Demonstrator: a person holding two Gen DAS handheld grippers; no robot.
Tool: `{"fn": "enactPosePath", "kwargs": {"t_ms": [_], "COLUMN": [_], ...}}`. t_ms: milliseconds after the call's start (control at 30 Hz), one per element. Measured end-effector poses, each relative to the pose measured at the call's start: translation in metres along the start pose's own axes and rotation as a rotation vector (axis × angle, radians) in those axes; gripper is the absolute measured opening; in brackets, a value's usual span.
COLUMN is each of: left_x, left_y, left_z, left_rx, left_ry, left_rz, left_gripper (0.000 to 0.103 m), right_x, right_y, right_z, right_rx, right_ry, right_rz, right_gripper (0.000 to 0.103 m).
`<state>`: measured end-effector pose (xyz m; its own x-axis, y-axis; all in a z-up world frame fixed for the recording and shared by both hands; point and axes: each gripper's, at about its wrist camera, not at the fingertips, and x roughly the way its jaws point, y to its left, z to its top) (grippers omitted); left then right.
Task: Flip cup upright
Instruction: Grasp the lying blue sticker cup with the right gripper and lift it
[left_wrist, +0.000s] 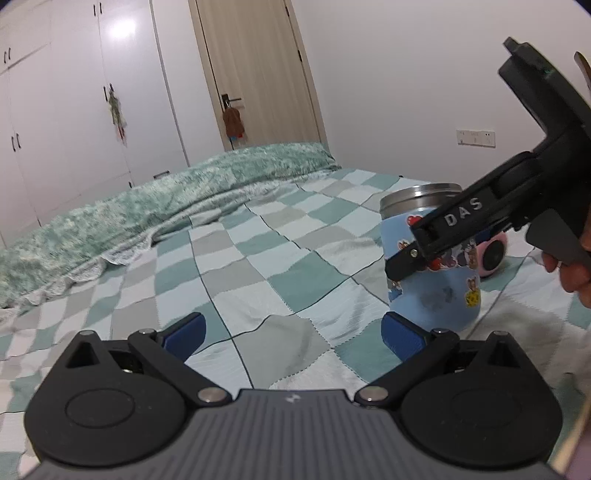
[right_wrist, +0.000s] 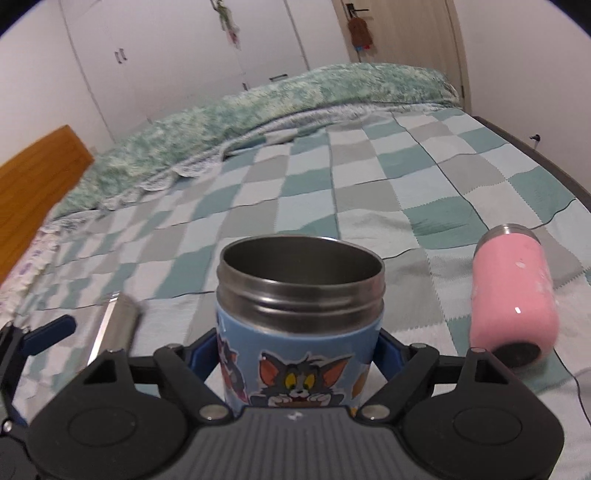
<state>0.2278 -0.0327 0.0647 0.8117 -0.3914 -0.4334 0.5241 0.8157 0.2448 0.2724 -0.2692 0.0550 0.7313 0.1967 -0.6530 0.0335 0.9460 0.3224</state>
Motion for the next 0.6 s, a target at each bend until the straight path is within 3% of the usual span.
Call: {"fn": "enactPosePath", "kwargs": {"t_ms": [133,300,600], "left_x": [-0.032,-0.067,-0.12], "left_y": [-0.013,-0.026,-0.029], "left_z": [-0.001,-0.017,-0.059], "left_rx": [-0.017,-0.055,-0.155], "left_ry": [0.002,0.03,0.107], "left_rz": [0.021,0.053,0.134], "left_gripper": [0.103,0.103,0.103], "right_x": [-0.037,-0.066,-0.047], "right_y": [0.005,0.007,0.016], "right_z": [-0.02,-0.056,-0.119], "right_rx": [-0.011,-0.011,0.028], "right_ry": [0.006,0.077,0.244], "right_rz": [0.051,0.114,0.163], "right_gripper": [0.084,0.084,0.084]}}
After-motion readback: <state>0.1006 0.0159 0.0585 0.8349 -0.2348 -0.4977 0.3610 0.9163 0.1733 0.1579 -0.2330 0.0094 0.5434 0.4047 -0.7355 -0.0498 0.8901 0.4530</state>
